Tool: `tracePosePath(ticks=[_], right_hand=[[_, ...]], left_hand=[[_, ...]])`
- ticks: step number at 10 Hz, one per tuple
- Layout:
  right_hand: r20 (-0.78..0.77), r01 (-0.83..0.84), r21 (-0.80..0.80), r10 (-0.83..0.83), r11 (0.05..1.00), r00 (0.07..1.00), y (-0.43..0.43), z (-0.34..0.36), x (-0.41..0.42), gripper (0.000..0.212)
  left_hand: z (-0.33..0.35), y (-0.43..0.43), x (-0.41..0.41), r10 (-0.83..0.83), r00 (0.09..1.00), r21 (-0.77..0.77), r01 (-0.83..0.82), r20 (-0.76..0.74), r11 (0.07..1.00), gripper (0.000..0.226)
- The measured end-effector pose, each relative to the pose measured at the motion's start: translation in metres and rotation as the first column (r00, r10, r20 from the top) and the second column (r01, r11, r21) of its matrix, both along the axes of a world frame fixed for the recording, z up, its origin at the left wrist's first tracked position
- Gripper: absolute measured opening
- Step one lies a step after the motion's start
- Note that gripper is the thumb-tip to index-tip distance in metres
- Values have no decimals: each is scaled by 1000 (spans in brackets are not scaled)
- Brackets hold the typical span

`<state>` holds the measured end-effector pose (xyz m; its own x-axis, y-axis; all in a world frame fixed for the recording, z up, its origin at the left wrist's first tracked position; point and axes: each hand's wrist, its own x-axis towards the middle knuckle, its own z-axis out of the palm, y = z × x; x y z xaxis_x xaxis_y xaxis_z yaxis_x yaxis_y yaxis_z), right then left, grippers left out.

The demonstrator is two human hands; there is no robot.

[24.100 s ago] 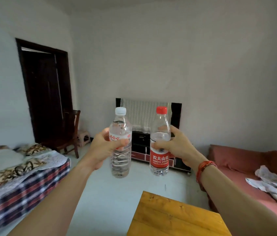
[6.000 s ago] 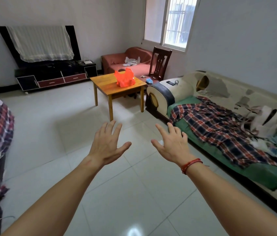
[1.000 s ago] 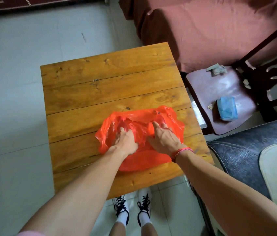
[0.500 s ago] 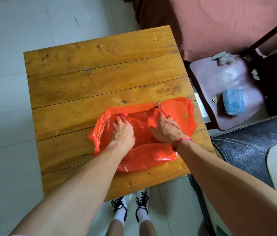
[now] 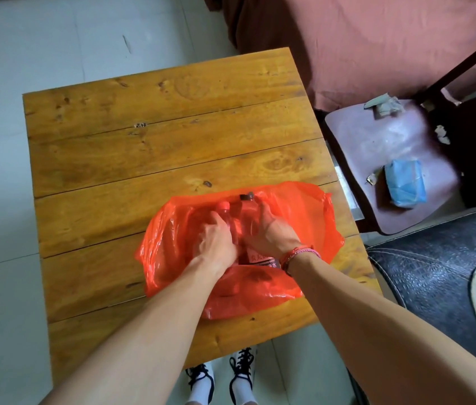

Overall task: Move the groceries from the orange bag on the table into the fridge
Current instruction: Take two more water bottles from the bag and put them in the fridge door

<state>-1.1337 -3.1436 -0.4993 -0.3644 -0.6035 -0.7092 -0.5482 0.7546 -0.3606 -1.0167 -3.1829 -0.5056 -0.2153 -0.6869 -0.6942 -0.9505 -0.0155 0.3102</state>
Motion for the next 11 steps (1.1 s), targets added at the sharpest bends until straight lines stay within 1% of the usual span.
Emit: tracePosePath(ticks=[1, 2, 3, 4, 5, 6, 7, 8, 9, 10, 11], right_hand=[[5, 17, 34, -17, 999, 1000, -2, 1, -2, 58], [9, 24, 120, -26, 992, 1000, 1, 6, -5, 28], [6, 59, 90, -59, 994, 998, 0, 13, -2, 35], [18, 97, 119, -100, 988, 995, 4, 22, 3, 47], [116, 153, 117, -167, 981, 979, 19, 31, 8, 91], [107, 165, 47, -169, 985, 980, 34, 30, 9, 101], [121, 217, -34, -211, 976, 970, 46, 33, 9, 100], [121, 212, -95, -200, 973, 972, 55, 43, 16, 95], [161, 223, -154, -199, 963, 967, 61, 65, 22, 90], [195, 254, -194, -217, 948, 957, 66, 75, 22, 85], [216, 266, -308, -206, 913, 955, 70, 104, 24, 102]], left_hand=[[-6, -2, 2, 87, 995, -13, -88, -52, 996, 72], [1, 1, 6, 105, 992, -19, -107, -70, 994, 58], [12, 8, 6, 88, 994, 21, -87, -58, 996, 60], [24, 13, 9, 131, 988, 11, -130, -83, 991, 68], [33, 22, 14, 130, 982, 15, -129, -134, 992, 76], [43, 32, 22, 117, 980, 11, -117, -159, 993, 76], [52, 40, 30, 127, 978, 8, -127, -167, 992, 80], [57, 47, 36, 143, 965, 13, -144, -220, 990, 79], [59, 51, 42, 165, 940, -8, -176, -299, 984, 68], [74, 52, 46, 196, 896, -43, -231, -399, 972, 50], [98, 51, 51, 220, 839, -43, -277, -497, 960, 57]])
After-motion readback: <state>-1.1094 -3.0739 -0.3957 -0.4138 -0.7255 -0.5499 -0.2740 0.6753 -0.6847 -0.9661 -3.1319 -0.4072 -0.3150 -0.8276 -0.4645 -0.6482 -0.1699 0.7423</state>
